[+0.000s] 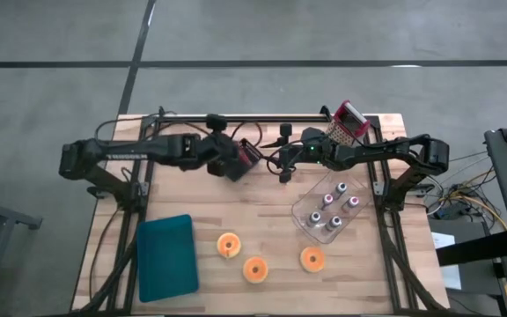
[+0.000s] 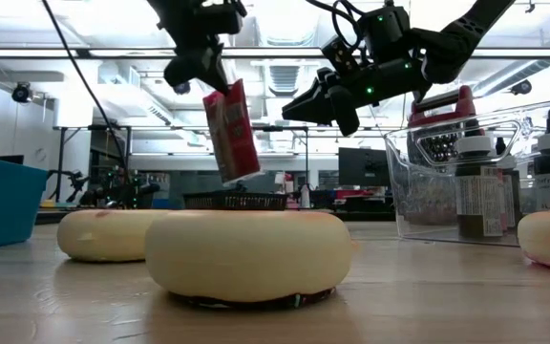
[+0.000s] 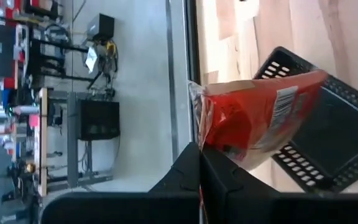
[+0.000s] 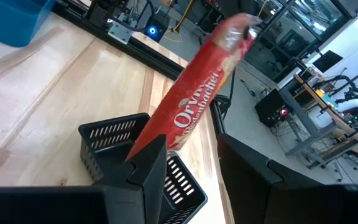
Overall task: Pick & Place Food Item
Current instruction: Put the red popcorn bag into the black bin
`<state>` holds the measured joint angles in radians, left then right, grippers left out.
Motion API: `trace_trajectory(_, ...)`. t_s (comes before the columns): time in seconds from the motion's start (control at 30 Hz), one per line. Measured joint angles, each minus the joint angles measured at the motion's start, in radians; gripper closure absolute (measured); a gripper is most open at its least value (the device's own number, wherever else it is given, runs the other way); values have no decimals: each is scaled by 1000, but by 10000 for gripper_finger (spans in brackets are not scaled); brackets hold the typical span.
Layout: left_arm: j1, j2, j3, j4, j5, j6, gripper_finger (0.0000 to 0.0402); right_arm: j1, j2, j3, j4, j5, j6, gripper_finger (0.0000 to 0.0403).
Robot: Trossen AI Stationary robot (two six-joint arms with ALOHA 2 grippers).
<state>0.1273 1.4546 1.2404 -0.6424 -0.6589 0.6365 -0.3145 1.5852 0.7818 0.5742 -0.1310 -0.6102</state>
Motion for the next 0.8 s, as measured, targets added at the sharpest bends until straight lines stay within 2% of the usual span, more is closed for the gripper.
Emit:
trace_trajectory(0.6,111,0,-1,93,160,206,401,0,0,0,0,0,0,264)
trace_trajectory(0.8,128,3,-1,104,198,209,401,0,0,0,0,0,0,264)
